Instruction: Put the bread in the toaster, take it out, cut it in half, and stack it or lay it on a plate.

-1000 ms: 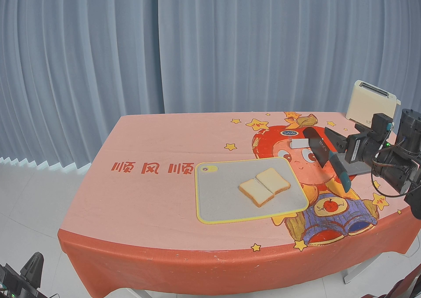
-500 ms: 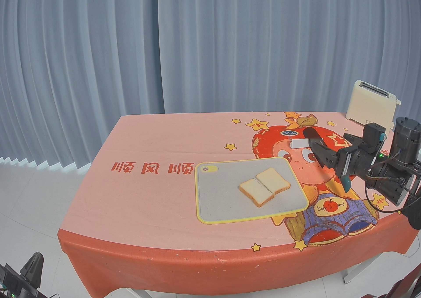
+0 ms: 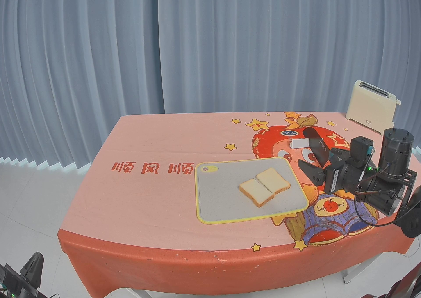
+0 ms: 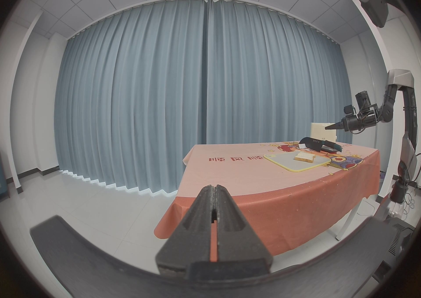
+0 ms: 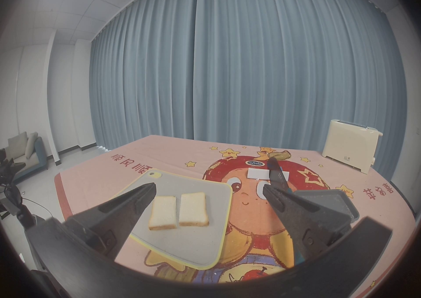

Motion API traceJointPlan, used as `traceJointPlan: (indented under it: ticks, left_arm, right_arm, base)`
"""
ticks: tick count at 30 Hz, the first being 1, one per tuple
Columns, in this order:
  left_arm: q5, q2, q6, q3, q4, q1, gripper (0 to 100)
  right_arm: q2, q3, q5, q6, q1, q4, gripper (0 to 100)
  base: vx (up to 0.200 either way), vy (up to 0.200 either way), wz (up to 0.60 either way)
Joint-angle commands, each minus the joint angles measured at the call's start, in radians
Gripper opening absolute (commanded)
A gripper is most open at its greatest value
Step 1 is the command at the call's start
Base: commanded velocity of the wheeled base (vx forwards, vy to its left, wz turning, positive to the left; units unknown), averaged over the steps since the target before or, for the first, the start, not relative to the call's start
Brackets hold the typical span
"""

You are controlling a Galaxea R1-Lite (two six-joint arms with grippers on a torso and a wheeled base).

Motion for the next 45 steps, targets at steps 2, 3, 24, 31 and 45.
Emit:
traceJointPlan:
  ticks: [2, 3, 24, 31, 45]
  left_arm:
    - [0.001, 0.001, 0.000, 0.018, -0.001, -0.001, 0]
    - [0.001, 0.001, 0.000, 0.018, 0.001, -0.001, 0]
    - [0.001, 0.001, 0.000, 0.018, -0.001, 0.001, 0]
    - [0.001, 0.001, 0.000, 0.018, 0.001, -0.001, 0]
    - [0.001, 0.001, 0.000, 0.018, 0.001, -0.001, 0]
  right_arm:
    - [0.057, -0.001, 0.000, 0.001, 0.003, 0.003, 100]
    - [0.060, -0.003, 0.000, 0.003, 0.003, 0.004, 100]
    - [0.154, -0.431, 0.005, 0.014, -0.010, 0.612, 100]
    - [0.170, -0.512, 0.000, 0.014, -0.022, 0.740, 100]
    - [0.344, -0.599, 0.000, 0.003, -0.051, 0.762, 100]
  base:
    - [0.000, 0.000, 0.00]
    - [0.000, 0.000, 0.00]
    - [0.000, 0.000, 0.00]
    - [0.000, 0.000, 0.00]
    - [0.000, 0.000, 0.00]
